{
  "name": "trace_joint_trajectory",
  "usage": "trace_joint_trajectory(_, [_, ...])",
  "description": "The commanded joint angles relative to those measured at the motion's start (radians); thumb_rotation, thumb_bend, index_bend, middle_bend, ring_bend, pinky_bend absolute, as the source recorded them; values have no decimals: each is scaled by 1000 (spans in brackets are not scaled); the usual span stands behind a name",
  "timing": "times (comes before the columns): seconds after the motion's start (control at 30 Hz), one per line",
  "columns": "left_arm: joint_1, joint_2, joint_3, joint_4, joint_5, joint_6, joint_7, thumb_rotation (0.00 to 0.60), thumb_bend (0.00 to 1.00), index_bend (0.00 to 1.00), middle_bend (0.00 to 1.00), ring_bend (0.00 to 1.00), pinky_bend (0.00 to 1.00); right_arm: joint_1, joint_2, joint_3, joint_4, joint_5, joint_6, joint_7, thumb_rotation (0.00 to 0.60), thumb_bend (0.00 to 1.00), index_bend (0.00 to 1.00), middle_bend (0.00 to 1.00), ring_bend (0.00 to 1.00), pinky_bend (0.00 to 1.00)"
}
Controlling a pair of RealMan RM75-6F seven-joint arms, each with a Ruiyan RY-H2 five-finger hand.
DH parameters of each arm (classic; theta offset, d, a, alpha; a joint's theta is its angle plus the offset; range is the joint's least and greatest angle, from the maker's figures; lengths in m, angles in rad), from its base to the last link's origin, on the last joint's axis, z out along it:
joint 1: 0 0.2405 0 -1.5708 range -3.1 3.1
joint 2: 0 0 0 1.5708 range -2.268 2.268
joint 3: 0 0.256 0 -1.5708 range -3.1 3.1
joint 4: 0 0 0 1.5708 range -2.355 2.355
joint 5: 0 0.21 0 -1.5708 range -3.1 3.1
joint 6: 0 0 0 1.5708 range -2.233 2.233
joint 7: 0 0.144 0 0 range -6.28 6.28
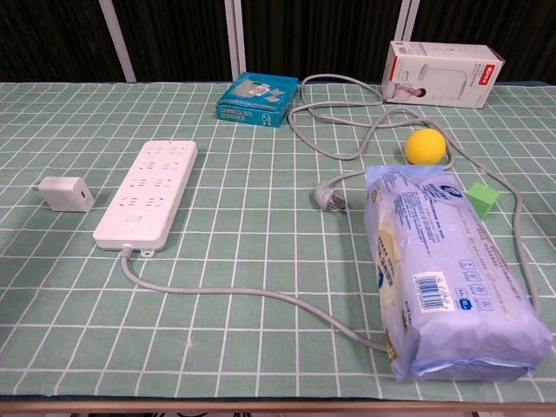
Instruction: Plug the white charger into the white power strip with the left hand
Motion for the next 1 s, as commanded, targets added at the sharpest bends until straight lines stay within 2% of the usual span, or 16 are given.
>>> trace_joint_trajectory(0.03, [0, 0, 0, 0, 0, -1, 0, 600, 149, 85, 0, 0, 0, 0, 1, 0, 1, 1, 0, 1, 600, 130, 0, 0, 0, 0])
trace_joint_trajectory(0.73, [-3, 15, -4, -10, -23, -20, -13, 600, 149, 85, 0, 0, 0, 2, -3, -5, -3, -9, -1, -7, 600, 131, 0, 0, 0, 0])
trace_joint_trajectory(1.0, [-55, 36, -25, -10, -78, -111, 47, 600, 149, 93, 10, 0, 0, -1, -4, 0, 0, 7, -4, -2, 600, 130, 0, 0, 0, 0])
